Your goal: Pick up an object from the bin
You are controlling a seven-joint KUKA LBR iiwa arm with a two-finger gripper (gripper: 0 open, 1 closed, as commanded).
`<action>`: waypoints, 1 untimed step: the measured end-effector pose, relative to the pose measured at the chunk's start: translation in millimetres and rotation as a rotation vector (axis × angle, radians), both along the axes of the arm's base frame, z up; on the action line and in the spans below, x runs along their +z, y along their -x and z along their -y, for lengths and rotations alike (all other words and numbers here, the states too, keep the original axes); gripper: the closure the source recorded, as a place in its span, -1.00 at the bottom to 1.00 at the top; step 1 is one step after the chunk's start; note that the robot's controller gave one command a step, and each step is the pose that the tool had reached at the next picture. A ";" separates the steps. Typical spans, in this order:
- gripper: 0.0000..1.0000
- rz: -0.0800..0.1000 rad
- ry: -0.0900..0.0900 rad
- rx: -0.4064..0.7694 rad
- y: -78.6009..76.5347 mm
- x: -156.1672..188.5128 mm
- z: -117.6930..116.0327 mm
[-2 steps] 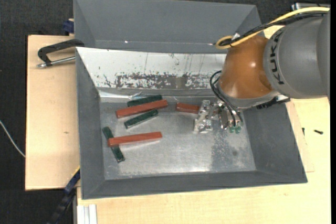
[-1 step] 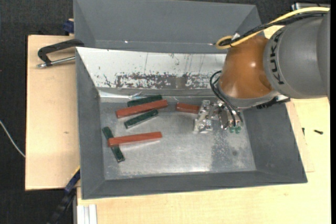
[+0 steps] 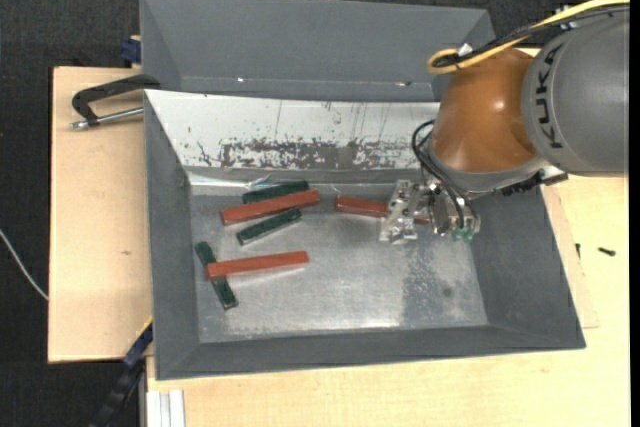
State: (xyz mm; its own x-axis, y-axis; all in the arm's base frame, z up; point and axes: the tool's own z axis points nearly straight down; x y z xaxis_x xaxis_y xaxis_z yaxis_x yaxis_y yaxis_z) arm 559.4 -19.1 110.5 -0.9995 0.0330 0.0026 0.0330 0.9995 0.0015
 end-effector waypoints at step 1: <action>1.00 0.005 0.001 0.035 -3.1 69.1 -2.7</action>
Offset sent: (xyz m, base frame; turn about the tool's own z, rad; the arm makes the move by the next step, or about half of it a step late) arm 0.0098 0.0046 0.1160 -0.0425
